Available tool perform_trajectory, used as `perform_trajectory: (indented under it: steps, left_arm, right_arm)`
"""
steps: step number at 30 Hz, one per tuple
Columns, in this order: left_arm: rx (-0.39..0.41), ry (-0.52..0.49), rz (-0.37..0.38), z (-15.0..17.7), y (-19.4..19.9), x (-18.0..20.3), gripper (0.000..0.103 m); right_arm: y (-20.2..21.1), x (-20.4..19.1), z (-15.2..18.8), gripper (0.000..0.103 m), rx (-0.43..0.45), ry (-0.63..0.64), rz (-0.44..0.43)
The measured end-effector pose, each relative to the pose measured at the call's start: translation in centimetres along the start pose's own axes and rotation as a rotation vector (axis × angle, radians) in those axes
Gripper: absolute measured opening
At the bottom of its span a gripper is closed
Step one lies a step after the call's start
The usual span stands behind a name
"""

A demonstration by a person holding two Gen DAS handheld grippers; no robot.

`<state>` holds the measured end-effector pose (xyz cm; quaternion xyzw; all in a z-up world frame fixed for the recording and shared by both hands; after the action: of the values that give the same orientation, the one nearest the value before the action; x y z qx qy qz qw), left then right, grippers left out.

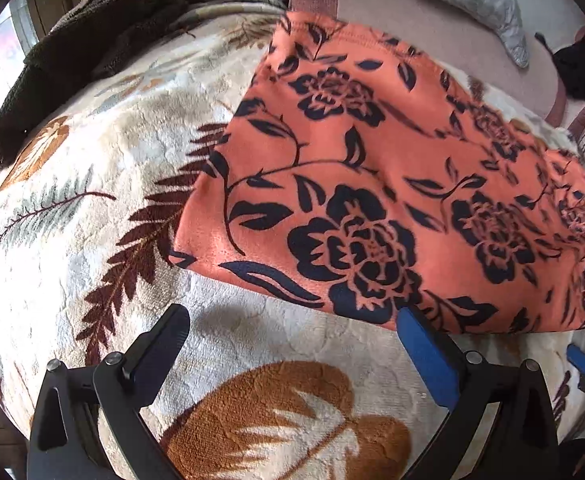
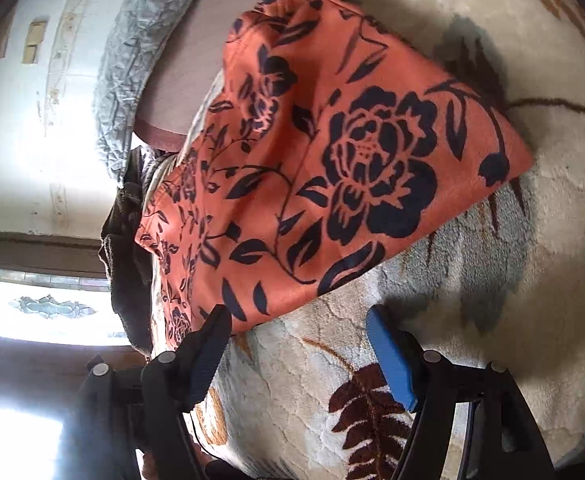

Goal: Fold small clothes

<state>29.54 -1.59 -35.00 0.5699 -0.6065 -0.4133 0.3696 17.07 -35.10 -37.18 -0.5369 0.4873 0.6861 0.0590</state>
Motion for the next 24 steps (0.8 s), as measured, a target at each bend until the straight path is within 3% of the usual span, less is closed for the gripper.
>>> perform_trajectory:
  steps: [5,11,15,21,24]
  left_arm:
    - [0.042,-0.025,-0.003,-1.1,0.0,1.1,0.103]
    - [0.101,-0.014,0.089,-0.9,2.2,1.2,0.103]
    - [0.085,0.002,0.173,-0.8,2.2,0.9,0.103]
    - [-0.007,0.003,0.243,-0.6,0.3,2.0,0.103]
    - [0.002,0.003,0.250,-1.4,0.0,2.6,0.103]
  right_arm:
    - [0.3,0.0,-0.7,0.074,0.017,-0.022,-0.042]
    - [2.1,-2.3,0.4,0.074,0.019,0.084,-0.121]
    - [2.0,-2.2,1.4,0.074,-0.007,0.096,-0.083]
    - [1.6,-0.9,1.7,0.074,-0.034,0.071,-0.045]
    - [1.4,-0.3,1.7,0.074,-0.053,0.044,-0.058]
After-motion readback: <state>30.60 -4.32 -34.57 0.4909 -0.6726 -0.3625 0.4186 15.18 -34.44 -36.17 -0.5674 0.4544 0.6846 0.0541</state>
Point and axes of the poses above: each gripper's, at about its wrist camera, not at the fingertips, and y roughly against the way its jaws point, x to its right, z to its underside, the point moved 4 cm from there along -y, roughly the way its jaws point, and after that the axes turned 3 degrees about -z, right-handed, at the moved point
